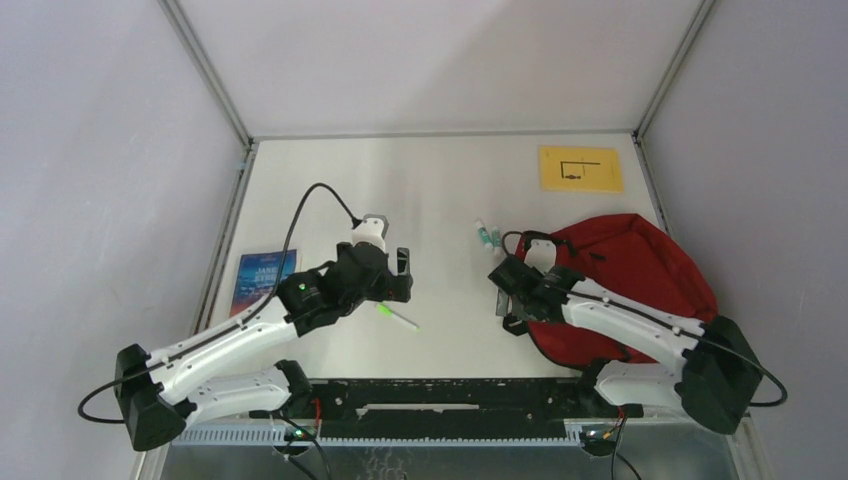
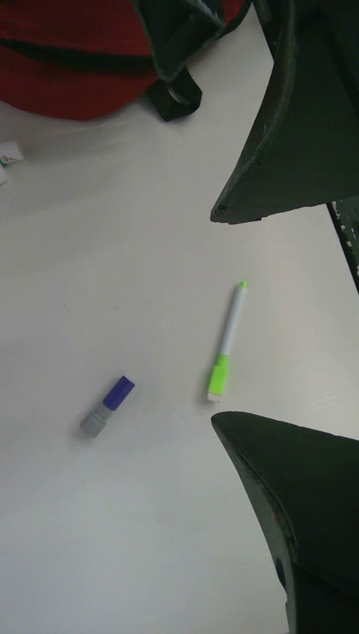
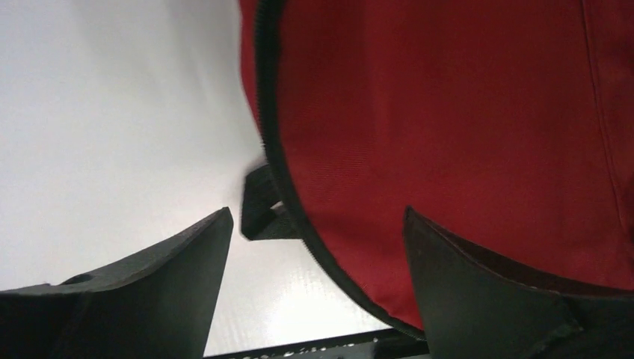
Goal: Pack the student bag
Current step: Adjust the student bag at the center of the board.
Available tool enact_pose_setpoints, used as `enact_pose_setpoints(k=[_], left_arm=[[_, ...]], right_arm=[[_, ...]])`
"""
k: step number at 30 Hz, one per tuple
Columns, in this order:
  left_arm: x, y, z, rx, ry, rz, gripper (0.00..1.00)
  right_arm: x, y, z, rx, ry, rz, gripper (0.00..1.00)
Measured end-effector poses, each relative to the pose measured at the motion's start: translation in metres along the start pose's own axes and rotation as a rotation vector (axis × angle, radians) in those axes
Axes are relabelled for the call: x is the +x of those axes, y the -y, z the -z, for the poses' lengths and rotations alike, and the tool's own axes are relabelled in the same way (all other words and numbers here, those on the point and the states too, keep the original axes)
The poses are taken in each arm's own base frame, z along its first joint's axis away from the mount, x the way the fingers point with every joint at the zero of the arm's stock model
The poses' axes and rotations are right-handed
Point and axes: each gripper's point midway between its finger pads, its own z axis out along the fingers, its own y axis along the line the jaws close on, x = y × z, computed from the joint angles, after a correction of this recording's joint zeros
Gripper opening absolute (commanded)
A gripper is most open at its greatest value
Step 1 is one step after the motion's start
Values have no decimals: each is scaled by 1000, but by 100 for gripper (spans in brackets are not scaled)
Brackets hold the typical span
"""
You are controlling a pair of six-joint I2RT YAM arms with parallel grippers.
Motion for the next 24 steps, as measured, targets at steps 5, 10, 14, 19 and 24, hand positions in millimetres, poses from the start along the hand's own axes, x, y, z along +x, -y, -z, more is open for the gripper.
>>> enact_pose_setpoints(k=[5,10,14,19,24], left_arm=[[-5,1,-1,-5,21,11,100],[-8,0,-2,-13,35,20,100],[-9,0,-1,-9,40,23,100],[-14,2,1,3,60,34,100],[-17,7,1,20,70,42,100]], right_arm=[[11,11,-17,98,-32,23,62],[8,21,-26,128,-21,-14,12],[1,26,-22,89,-11,-69,0],[-26,25,14,-63,77,-133,0],[-71,21,71,-238,221,-207,0]])
